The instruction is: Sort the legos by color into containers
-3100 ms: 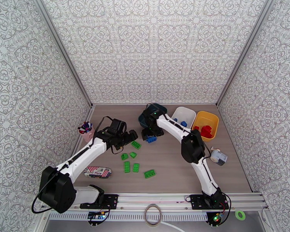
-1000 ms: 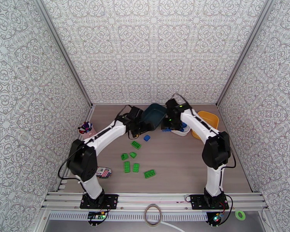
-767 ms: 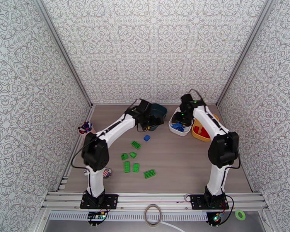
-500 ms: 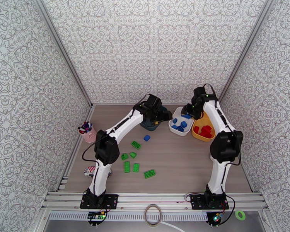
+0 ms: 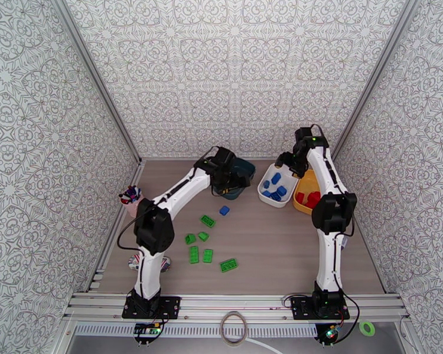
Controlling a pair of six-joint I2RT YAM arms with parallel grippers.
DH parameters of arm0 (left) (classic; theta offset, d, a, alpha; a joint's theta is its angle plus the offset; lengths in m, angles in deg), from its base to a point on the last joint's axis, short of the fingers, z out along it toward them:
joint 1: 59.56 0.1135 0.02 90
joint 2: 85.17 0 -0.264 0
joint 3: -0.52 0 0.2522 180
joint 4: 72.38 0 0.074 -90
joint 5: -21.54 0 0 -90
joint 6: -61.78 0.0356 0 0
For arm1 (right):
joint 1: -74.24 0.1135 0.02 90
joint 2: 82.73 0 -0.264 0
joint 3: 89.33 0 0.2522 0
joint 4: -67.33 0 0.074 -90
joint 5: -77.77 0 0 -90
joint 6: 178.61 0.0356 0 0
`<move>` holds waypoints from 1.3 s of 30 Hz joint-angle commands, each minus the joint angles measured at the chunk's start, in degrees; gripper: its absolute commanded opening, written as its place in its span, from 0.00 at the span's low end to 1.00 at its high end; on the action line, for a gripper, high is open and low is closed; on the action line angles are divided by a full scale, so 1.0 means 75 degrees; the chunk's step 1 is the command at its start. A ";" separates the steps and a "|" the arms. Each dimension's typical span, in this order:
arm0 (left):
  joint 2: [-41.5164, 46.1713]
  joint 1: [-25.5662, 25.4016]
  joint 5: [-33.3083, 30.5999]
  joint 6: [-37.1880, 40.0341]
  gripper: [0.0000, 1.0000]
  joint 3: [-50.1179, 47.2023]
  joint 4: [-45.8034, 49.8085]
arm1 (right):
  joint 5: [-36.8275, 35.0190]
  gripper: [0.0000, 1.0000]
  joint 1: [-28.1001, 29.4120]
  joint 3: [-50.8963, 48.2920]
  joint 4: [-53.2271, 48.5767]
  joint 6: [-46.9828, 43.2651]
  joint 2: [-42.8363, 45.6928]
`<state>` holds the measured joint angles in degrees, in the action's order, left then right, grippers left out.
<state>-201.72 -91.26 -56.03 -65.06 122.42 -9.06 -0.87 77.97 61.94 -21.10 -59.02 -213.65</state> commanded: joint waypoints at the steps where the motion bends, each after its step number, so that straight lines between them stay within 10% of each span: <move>1: 0.0621 0.0006 -0.0575 0.0418 0.93 -0.0496 0.0143 | 0.0292 0.79 -0.0040 -0.0638 0.0162 -0.0096 0.0590; 25: 0.0659 -0.0520 -0.2199 0.2576 0.68 -0.2428 0.0167 | 0.0888 0.60 0.2555 -0.7326 0.2532 0.0461 0.4251; 39: -0.0456 -0.0270 -0.2182 0.3047 0.61 -0.2313 -0.0324 | 0.0667 0.59 0.2695 -0.9176 0.2603 0.0895 0.5777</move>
<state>-203.65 -94.32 -71.74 -43.94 104.58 -10.02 4.96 98.10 -5.86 -1.32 -53.36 -172.01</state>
